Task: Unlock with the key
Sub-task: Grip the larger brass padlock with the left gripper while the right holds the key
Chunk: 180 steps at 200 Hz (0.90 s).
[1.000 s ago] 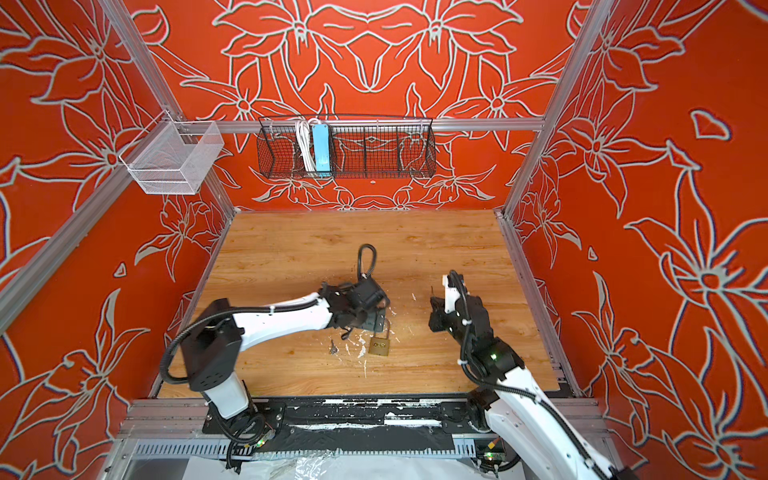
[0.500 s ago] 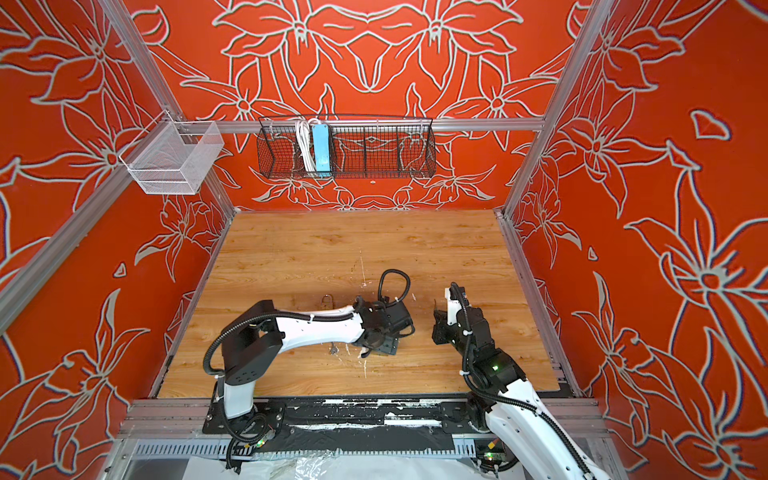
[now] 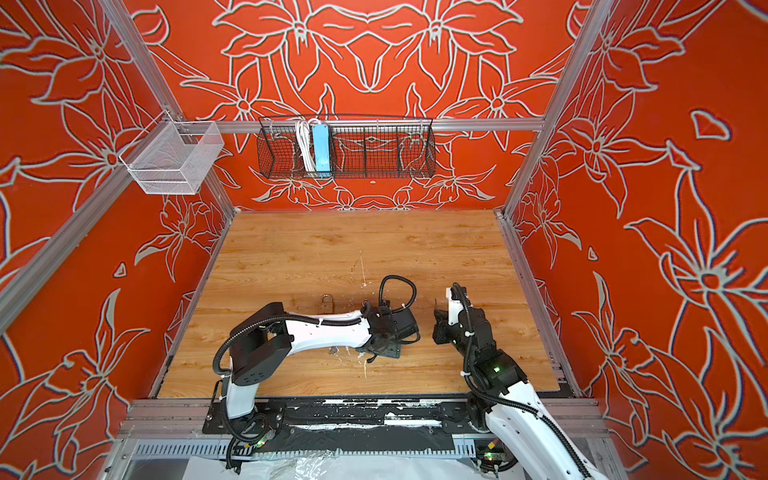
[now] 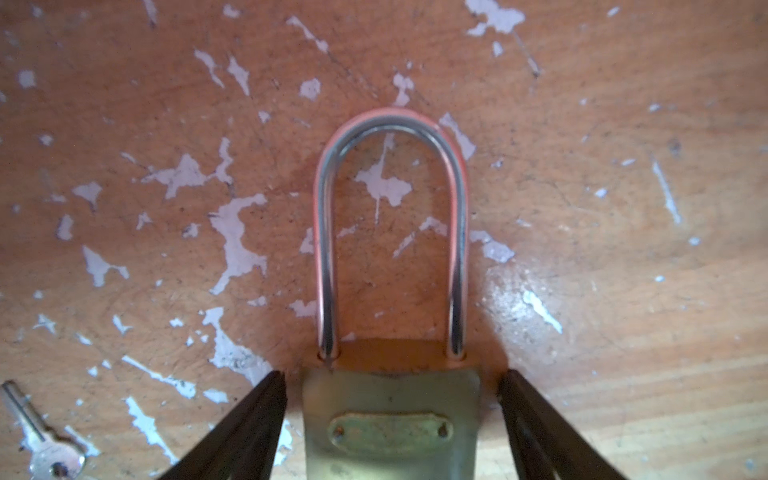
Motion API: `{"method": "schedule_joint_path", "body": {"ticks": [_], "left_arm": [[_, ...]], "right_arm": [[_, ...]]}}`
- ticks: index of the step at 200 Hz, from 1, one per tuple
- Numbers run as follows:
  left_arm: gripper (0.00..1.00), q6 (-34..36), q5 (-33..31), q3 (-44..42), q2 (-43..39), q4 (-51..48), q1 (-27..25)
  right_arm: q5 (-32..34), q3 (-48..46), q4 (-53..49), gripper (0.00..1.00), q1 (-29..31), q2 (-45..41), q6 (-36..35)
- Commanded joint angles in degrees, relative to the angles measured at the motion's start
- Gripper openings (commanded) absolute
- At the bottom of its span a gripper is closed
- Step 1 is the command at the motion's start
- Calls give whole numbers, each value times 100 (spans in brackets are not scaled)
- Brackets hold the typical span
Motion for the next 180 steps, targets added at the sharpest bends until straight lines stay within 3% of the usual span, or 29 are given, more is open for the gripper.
{"method": "schedule_joint_path", "body": {"ticks": [1,23,77,122,180], "left_arm": [[80,-142,-5,-135,91,-202,40],[75,-79,174,-310,33,-78,94],[50,347,587,-530,-36,56,392],[46,684,531,-531,-667,302,623],[43,1334,749,-1160,-1882,1639,1266]], "right_arm": [[-27,-78,100,0,-47,-19,56],[-35,-77,94,0,-55,-22,62],[-55,-86,108,0,-64,-34,60],[-55,-101,134,0,-64,-2,62],[-98,-113,181,0,-76,27,53]]}}
